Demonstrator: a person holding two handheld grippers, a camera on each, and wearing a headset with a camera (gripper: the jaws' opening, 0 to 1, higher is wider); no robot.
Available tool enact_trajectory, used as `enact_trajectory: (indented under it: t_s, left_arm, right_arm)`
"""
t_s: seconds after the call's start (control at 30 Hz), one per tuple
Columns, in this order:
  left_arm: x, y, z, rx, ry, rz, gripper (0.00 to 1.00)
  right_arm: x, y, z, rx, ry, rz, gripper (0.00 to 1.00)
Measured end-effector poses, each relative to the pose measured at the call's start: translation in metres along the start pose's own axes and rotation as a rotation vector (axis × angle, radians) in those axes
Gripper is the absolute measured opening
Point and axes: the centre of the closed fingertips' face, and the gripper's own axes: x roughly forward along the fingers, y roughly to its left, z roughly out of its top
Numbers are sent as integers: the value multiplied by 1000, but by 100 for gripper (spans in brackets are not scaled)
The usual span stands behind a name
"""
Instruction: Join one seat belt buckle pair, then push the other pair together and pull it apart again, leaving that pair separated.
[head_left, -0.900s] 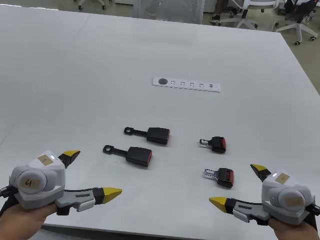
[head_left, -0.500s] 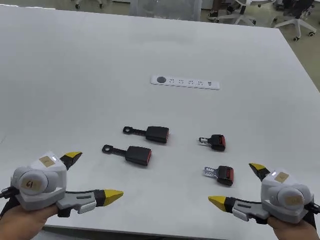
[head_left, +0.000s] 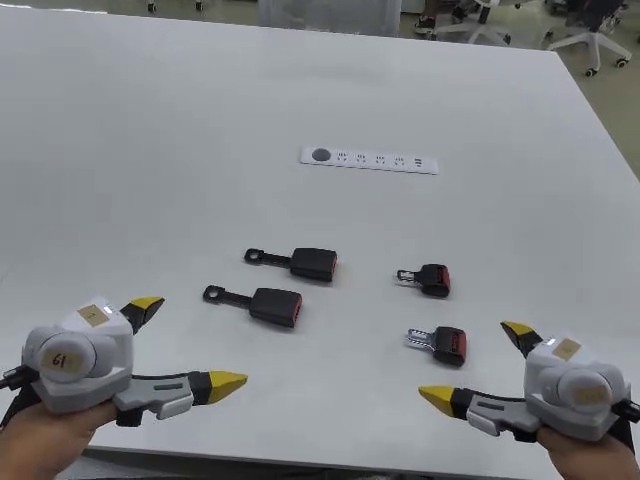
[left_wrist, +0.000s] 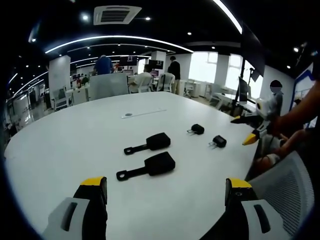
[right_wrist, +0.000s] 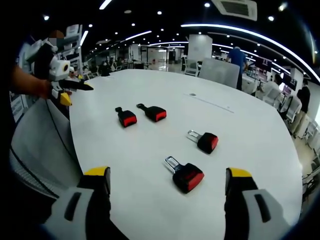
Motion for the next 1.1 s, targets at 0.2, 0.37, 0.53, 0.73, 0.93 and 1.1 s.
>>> enact_trajectory:
  t_s: [0.2,0.37,0.53,0.73,0.93,1.1]
  left_arm:
    - [1,1,1,-7,-5,-1,100]
    - [2,2,3,-7,-9,2,100]
    - [1,5,4,-10,-13,4,100]
    - [2,7,4,-14,-16,6,100]
    - [2,7,6,-9,-20,5,100]
    - [2,5,8,-3,-24,1,100]
  right_arm:
    - [1,0,2,-2,-1,4,97]
    - [3,-1,5,-3,-4,8,97]
    - [4,-2,8,-8,-4,10,97]
    - [5,-3,10,-12,-3,8,97]
    - [5,-3,12,-20,-3,10,97]
    - [3,-3,12,-21,-5,12,97]
